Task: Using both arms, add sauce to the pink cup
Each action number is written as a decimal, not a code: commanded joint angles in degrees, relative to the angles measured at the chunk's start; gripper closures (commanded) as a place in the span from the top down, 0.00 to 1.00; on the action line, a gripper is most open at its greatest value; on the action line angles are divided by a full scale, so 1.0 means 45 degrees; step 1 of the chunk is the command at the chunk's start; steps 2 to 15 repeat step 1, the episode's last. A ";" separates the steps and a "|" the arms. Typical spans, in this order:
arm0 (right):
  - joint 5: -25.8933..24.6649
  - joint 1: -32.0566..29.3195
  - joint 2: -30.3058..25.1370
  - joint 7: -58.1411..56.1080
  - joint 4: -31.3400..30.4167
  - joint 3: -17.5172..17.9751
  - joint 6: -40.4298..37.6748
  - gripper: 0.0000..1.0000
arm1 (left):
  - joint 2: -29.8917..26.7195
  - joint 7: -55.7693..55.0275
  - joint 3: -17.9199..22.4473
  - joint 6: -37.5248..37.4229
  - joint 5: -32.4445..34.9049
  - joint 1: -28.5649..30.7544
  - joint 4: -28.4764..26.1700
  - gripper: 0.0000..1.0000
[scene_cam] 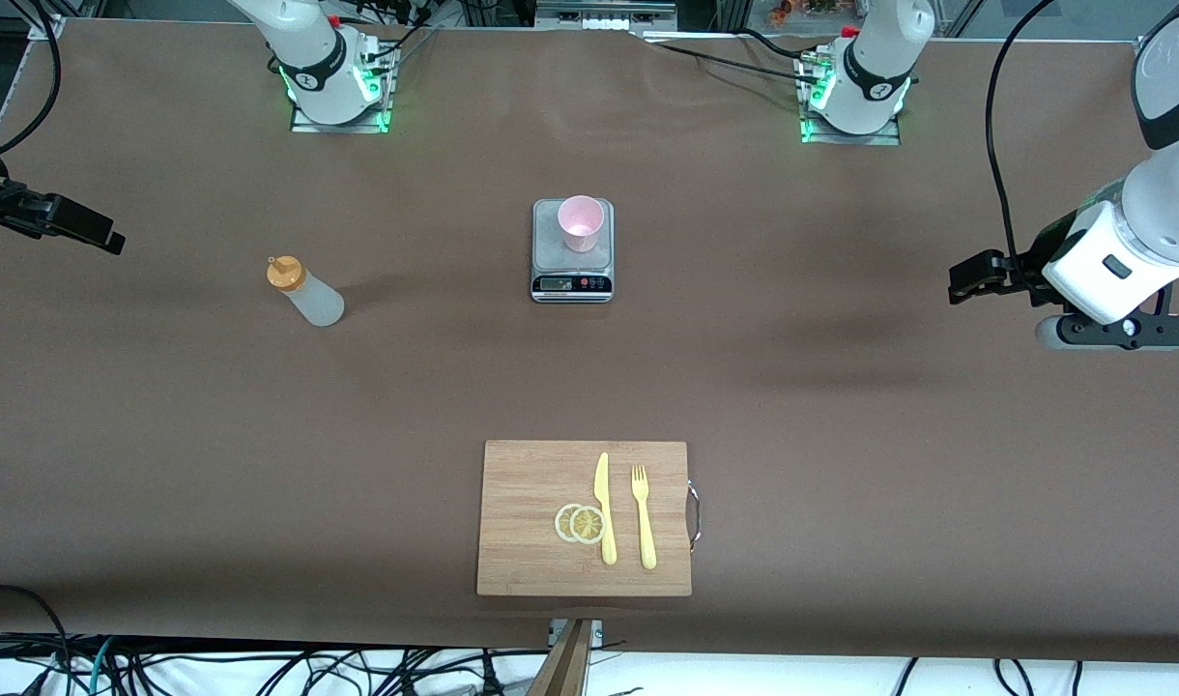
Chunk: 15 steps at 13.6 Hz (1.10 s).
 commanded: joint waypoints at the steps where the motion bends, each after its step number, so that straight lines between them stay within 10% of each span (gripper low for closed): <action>1: 0.0177 -0.0083 -0.0085 0.0161 -0.0268 0.0088 0.0315 1.00 | 0.0223 0.0276 0.0027 -0.0204 -0.0230 -0.0004 0.0470 1.00; 15: 0.0177 -0.0083 -0.0085 0.0161 -0.0268 0.0088 0.0315 1.00 | 0.0223 0.0276 0.0027 -0.0204 -0.0230 -0.0004 0.0470 1.00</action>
